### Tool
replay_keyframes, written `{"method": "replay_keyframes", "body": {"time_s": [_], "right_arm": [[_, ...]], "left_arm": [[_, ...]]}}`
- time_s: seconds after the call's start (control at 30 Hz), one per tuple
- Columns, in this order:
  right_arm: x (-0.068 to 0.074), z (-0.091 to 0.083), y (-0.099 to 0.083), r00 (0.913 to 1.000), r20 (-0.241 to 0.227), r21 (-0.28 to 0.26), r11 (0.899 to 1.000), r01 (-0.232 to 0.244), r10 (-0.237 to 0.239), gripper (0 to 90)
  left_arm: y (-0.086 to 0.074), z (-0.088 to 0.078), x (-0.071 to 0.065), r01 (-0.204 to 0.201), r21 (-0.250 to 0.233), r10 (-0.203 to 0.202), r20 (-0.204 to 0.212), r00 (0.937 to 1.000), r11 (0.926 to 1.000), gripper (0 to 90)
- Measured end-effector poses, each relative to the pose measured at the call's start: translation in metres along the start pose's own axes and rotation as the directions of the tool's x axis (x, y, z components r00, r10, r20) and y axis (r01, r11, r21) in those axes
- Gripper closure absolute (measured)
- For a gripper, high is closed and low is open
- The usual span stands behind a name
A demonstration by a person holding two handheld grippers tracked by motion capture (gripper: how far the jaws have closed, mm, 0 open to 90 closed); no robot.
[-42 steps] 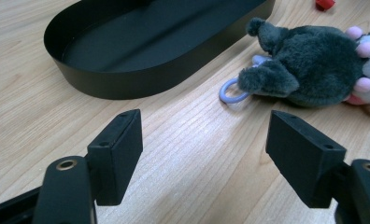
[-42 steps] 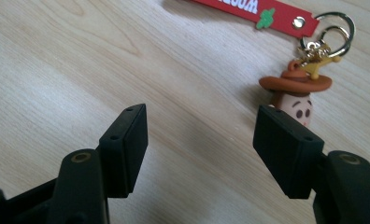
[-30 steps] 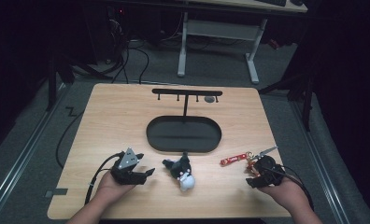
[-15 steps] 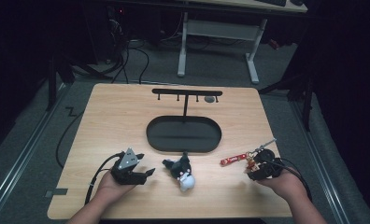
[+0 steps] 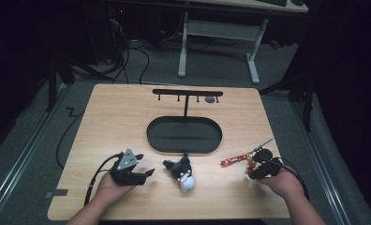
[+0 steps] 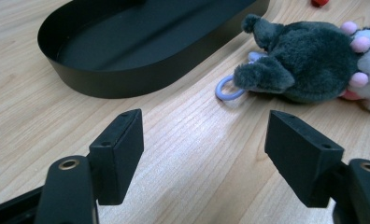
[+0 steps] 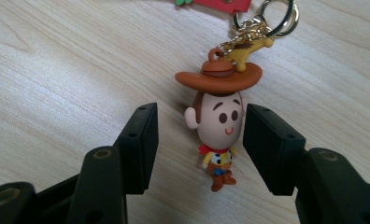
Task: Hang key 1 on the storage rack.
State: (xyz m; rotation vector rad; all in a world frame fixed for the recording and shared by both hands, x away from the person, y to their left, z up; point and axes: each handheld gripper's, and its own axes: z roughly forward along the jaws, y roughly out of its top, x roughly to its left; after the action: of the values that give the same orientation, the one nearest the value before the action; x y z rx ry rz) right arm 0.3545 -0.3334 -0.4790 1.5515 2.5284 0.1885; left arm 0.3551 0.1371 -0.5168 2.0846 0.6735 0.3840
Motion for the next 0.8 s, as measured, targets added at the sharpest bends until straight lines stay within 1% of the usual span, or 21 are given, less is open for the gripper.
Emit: {"method": "replay_keyframes", "body": {"time_s": [0.07,0.13,0.2,0.3,0.43,0.47,0.53,0.63,0.67,0.7,0.73,0.8], "right_arm": [[0.0012,0.0021,0.0008,1.0000,0.000,0.006,1.000,0.005,-0.005,47.2],[0.0017,0.0034,0.0016,0.9998,0.015,0.010,1.000,0.014,-0.014,48.6],[0.0005,0.0046,0.0029,0.9998,0.012,0.017,1.000,0.014,-0.014,50.3],[-0.0003,0.0057,0.0035,0.9999,0.011,0.018,1.000,0.012,-0.013,51.7],[-0.0002,0.0075,0.0056,0.9998,0.004,0.027,0.999,0.019,-0.020,51.9],[0.0005,0.0076,0.0063,0.9999,0.006,0.030,0.999,0.014,-0.015,52.1],[0.0008,0.0088,0.0067,0.9997,0.004,0.028,0.999,0.022,-0.022,53.0],[-0.0003,0.0092,0.0080,0.9998,0.000,0.039,0.999,0.020,-0.020,54.8],[0.0006,0.0095,0.0079,1.0000,-0.003,0.039,0.999,-0.009,0.009,55.5],[-0.0013,0.0103,0.0083,0.9999,-0.005,0.034,0.999,0.013,-0.013,56.3],[-0.0021,0.0108,0.0082,0.9997,-0.007,0.029,0.999,0.023,-0.023,56.7],[-0.0027,0.0105,0.0081,0.9998,-0.013,0.034,0.999,0.015,-0.014,57.4]], "left_arm": [[-0.0004,0.0009,0.0001,0.000,0.005,0.000,0.001,1.0000,1.0000,28.6],[0.0000,0.0002,0.0005,0.003,0.000,-0.003,0.000,1.0000,1.0000,28.6],[0.0001,0.0001,0.0008,0.004,-0.003,-0.004,-0.002,1.0000,1.0000,28.6],[-0.0006,0.0009,0.0008,0.003,0.008,-0.003,0.004,1.0000,1.0000,28.6],[-0.0001,0.0003,0.0007,0.003,-0.002,-0.003,0.000,1.0000,1.0000,28.6],[-0.0004,0.0008,0.0007,0.003,0.006,-0.003,0.003,1.0000,1.0000,28.6],[-0.0006,0.0007,0.0004,0.000,0.009,0.000,0.004,1.0000,1.0000,28.6],[0.0002,-0.0007,-0.0001,-0.001,-0.001,0.001,0.001,1.0000,1.0000,28.7],[0.0000,-0.0005,0.0000,-0.001,0.002,0.001,0.002,1.0000,1.0000,28.7],[-0.0003,0.0000,-0.0001,-0.002,0.007,0.002,0.003,1.0000,1.0000,28.7],[-0.0005,0.0001,-0.0001,-0.004,0.010,0.004,0.004,1.0000,0.9999,28.7],[-0.0003,-0.0005,-0.0002,-0.004,0.004,0.004,0.003,1.0000,1.0000,28.7]]}}
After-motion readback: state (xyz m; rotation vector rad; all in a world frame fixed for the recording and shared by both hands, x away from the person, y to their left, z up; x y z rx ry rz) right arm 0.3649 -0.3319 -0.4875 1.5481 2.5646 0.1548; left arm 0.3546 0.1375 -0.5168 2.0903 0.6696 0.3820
